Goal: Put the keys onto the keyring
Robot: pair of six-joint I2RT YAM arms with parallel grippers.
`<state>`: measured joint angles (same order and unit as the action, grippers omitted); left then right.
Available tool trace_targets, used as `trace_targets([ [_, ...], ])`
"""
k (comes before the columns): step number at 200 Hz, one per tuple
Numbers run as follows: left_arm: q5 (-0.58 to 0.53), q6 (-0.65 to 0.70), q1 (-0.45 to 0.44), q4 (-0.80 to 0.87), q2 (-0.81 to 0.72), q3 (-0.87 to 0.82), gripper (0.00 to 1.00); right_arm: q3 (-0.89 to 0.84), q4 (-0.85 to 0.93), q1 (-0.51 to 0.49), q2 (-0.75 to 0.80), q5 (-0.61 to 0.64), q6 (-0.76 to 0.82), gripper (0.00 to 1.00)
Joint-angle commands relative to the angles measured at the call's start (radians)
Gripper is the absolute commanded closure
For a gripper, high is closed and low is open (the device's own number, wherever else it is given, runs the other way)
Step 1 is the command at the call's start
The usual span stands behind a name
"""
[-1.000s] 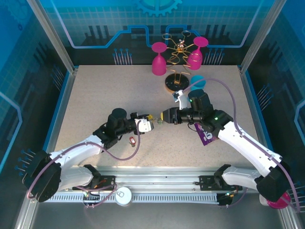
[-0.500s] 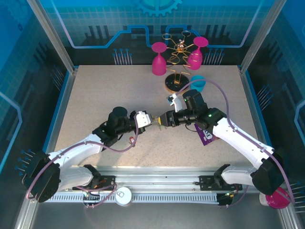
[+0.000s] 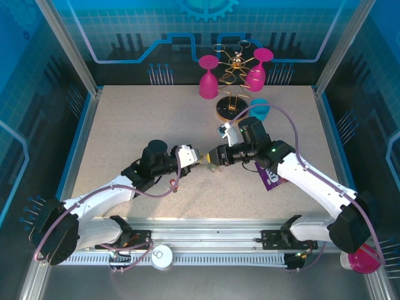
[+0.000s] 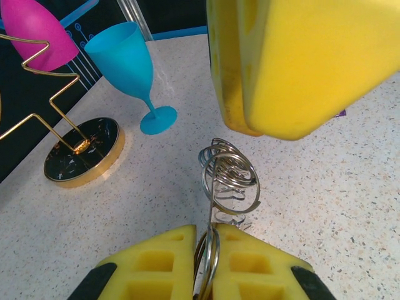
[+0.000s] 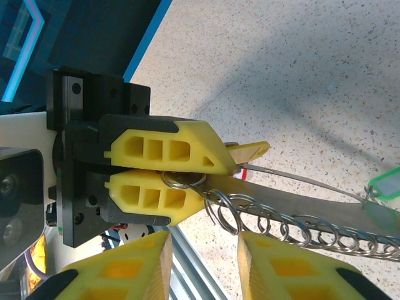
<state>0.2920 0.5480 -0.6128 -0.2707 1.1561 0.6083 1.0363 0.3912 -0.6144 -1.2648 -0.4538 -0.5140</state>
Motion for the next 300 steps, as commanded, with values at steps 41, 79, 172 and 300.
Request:
trace_targets([
  [41, 0.05, -0.018, -0.007, -0.018, -0.022, 0.044, 1.0, 0.037, -0.005, -0.007, -0.026, -0.016, 0.015, 0.66],
  [79, 0.056, -0.023, -0.007, -0.015, -0.02, 0.048, 1.0, 0.048, 0.003, -0.01, -0.039, -0.004, 0.022, 0.66],
  [172, 0.041, -0.039, -0.007, 0.003, -0.008, 0.067, 1.0, 0.061, -0.005, -0.025, -0.064, -0.048, 0.032, 0.71],
  [300, 0.031, -0.042, -0.008, 0.0, -0.001, 0.072, 1.0, 0.074, -0.005, -0.042, -0.11, -0.066, 0.026, 0.76],
])
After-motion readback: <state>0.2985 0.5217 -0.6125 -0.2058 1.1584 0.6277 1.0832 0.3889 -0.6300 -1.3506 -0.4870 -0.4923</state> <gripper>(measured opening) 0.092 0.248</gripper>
